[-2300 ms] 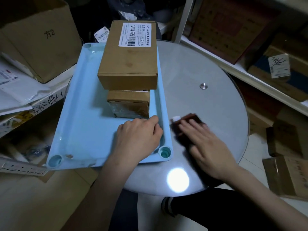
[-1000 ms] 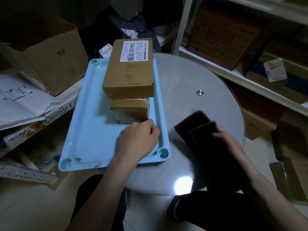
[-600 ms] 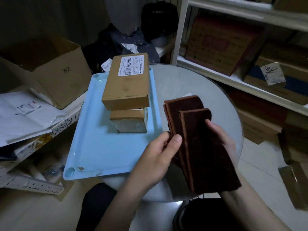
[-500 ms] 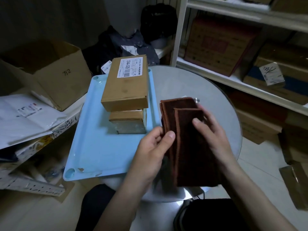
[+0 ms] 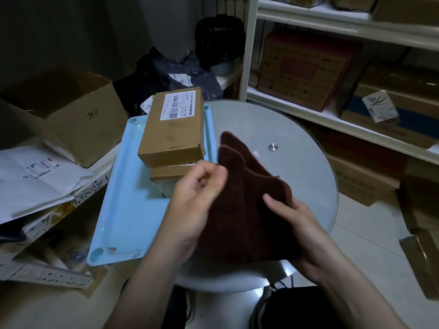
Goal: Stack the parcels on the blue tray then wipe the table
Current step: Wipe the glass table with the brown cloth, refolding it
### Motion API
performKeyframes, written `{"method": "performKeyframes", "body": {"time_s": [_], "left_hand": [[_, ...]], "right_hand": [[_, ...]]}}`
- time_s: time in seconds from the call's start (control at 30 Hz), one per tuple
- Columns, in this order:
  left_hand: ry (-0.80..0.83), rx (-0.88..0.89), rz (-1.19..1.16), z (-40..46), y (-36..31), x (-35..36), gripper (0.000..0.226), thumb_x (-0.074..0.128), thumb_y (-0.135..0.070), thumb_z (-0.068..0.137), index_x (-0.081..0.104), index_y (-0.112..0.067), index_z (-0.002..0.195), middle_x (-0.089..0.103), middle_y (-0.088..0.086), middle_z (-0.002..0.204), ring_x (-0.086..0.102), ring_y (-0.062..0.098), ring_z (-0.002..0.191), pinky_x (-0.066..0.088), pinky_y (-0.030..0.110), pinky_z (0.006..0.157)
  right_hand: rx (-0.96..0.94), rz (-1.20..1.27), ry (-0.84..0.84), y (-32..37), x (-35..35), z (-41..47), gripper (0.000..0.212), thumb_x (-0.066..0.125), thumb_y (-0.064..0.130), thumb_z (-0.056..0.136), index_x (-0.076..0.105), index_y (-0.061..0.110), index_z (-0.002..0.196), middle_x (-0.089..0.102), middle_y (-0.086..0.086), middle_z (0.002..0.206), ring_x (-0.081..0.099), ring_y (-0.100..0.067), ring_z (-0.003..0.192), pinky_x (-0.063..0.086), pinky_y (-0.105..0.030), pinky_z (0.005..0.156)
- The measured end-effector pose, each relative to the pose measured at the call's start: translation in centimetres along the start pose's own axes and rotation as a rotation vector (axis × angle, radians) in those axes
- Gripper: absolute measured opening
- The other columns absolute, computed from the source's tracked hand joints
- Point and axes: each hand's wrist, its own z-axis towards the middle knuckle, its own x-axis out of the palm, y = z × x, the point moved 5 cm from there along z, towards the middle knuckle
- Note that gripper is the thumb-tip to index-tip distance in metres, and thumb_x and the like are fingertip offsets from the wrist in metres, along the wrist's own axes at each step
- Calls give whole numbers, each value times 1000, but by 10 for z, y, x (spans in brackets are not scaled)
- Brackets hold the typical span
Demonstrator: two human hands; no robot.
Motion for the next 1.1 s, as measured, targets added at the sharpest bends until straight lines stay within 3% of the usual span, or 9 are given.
{"method": "performKeyframes", "body": {"time_s": [0.2,0.37,0.47,0.6,0.67,0.73,0.87,1.0,1.1], "left_hand": [[-35,-311,68,-5,30,-32,22,70,-32,84,60,-26,102,65,5,83,58,15,65,43,27,57],[-60,-66,-156,-4,18,-32,68,71,9,76,48,-15,135,75,6,104,71,17,93,56,26,78],[-6,-123,-53,-3,30,-31,42,69,4,79,64,-13,117,76,8,106,68,21,102,51,32,88],[-20,-35,178,-5,33,-31,33,65,16,80,74,-16,79,76,2,85,68,15,82,51,26,77],[-17,-7,70,-5,29,-27,39,62,19,77,72,-18,69,76,4,85,70,16,82,53,24,74],[-12,-72,-18,-2,32,-22,40,57,21,78,70,-16,70,75,5,84,68,18,82,52,24,72],[37,-213,-103,8,39,-19,24,51,4,87,69,-10,80,73,7,85,60,16,76,50,21,64],[79,-171,185,13,42,-9,15,70,0,85,62,-10,79,74,7,103,69,12,81,54,20,76],[59,-170,133,15,46,-8,26,66,15,82,60,-9,89,71,9,113,71,11,89,53,18,75]], "right_hand": [[-71,-70,-96,6,-18,-1,26,62,10,90,67,10,116,74,-17,110,71,-32,100,55,-47,92],[-204,-56,4,26,-18,-7,34,65,8,84,65,11,118,75,-12,108,73,-26,92,62,-39,73],[-269,-198,-19,32,-28,-3,29,66,6,81,67,9,110,76,-10,102,73,-29,94,57,-23,62],[-308,-400,24,34,-37,0,28,81,32,68,69,8,66,76,-6,87,71,-25,79,51,-27,62],[-304,-382,55,35,-41,0,35,62,-2,82,62,11,50,77,-6,101,73,-32,94,55,-31,65],[-195,-287,101,34,-45,2,45,41,-19,79,64,11,54,75,-8,109,71,-32,100,56,-32,70],[115,71,208,30,-48,5,33,40,22,84,65,1,78,69,-13,86,68,-24,73,53,-35,67],[1,-278,56,33,-64,19,18,63,1,80,46,6,77,66,-25,106,63,-18,62,50,-23,47],[-52,-309,31,41,-78,24,46,86,2,56,59,11,92,66,-23,109,64,-28,80,57,-28,57]]}}
